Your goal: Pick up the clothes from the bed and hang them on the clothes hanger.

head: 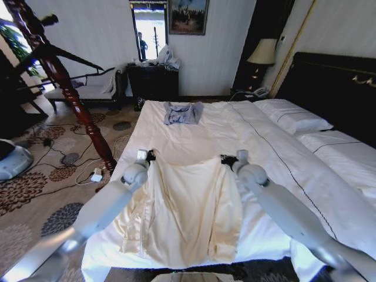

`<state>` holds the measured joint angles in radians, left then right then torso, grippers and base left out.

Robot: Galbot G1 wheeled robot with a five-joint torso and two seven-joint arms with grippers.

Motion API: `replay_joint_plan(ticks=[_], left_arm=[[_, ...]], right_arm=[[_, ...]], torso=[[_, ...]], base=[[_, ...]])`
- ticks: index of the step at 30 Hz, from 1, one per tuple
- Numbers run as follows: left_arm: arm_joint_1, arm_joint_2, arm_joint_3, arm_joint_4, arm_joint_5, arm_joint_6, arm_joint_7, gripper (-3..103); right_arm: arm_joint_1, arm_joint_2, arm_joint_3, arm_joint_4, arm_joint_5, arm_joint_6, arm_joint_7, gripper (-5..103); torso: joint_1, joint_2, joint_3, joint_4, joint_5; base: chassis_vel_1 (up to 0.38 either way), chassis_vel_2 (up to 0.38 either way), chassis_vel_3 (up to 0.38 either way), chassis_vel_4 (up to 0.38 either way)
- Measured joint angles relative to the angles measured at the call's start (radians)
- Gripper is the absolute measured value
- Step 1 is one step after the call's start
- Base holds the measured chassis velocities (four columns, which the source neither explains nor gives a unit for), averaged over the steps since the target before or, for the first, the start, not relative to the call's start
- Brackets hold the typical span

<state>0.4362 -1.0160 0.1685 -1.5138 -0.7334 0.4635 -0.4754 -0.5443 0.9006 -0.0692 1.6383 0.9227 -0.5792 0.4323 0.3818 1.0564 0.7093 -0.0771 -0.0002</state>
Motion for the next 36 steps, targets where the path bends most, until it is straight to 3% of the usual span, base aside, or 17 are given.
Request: replay_joint_plan(ticks=[5, 8, 17, 25, 30, 32, 35, 36], left_arm=[[-0.139, -0.073, 0.046, 0.194, 0.008, -0.018, 0.035, 1], [-0.156, -0.085, 0.081, 0.232, 0.025, -0.03, 0.051, 1], [-0.138, -0.114, 0.129, 0.273, 0.077, -0.042, 0.069, 1], [-0.157, -0.211, 0.16, 0.353, 0.117, -0.049, 0.064, 1], [-0.153, -0.237, 0.155, 0.377, 0.125, -0.051, 0.055, 1], [-0.142, -0.236, 0.15, 0.373, 0.123, -0.041, 0.05, 0], [-0.121, -0.212, 0.148, 0.334, 0.116, -0.021, 0.039, 11], [-0.121, -0.212, 0.148, 0.334, 0.116, -0.021, 0.039, 11]], right_arm=[[0.11, 0.091, -0.073, -0.185, -0.047, 0.025, -0.017, 1], [0.129, 0.108, -0.081, -0.227, -0.064, 0.034, -0.026, 1], [0.129, 0.143, -0.091, -0.25, -0.078, 0.048, -0.028, 1], [0.152, 0.272, -0.133, -0.305, -0.094, 0.049, -0.026, 1], [0.137, 0.3, -0.143, -0.323, -0.107, 0.053, -0.028, -2], [0.128, 0.303, -0.143, -0.325, -0.111, 0.057, -0.028, 2], [0.122, 0.272, -0.143, -0.318, -0.118, 0.065, -0.031, 18], [0.122, 0.272, -0.143, -0.318, -0.118, 0.065, -0.031, 18]], torso=[[0.0, 0.0, 0.0, -0.0008, 0.0001], [0.0, 0.0, 0.0, -0.0007, 0.0003], [0.0, 0.0, 0.0, -0.0007, 0.0003], [0.0, 0.0, 0.0, -0.0003, 0.0001], [0.0, 0.0, 0.0, -0.001, 0.0002], [0.0, 0.0, 0.0, -0.0006, 0.0002], [0.0, 0.0, 0.0, -0.0001, 0.0002], [0.0, 0.0, 0.0, -0.0001, 0.0002]], base=[[0.0, 0.0, 0.0, 0.0], [0.0, 0.0, 0.0, 0.0], [0.0, 0.0, 0.0, 0.0], [0.0, 0.0, 0.0, 0.0], [0.0, 0.0, 0.0, 0.0], [0.0, 0.0, 0.0, 0.0], [0.0, 0.0, 0.0, 0.0], [0.0, 0.0, 0.0, 0.0]])
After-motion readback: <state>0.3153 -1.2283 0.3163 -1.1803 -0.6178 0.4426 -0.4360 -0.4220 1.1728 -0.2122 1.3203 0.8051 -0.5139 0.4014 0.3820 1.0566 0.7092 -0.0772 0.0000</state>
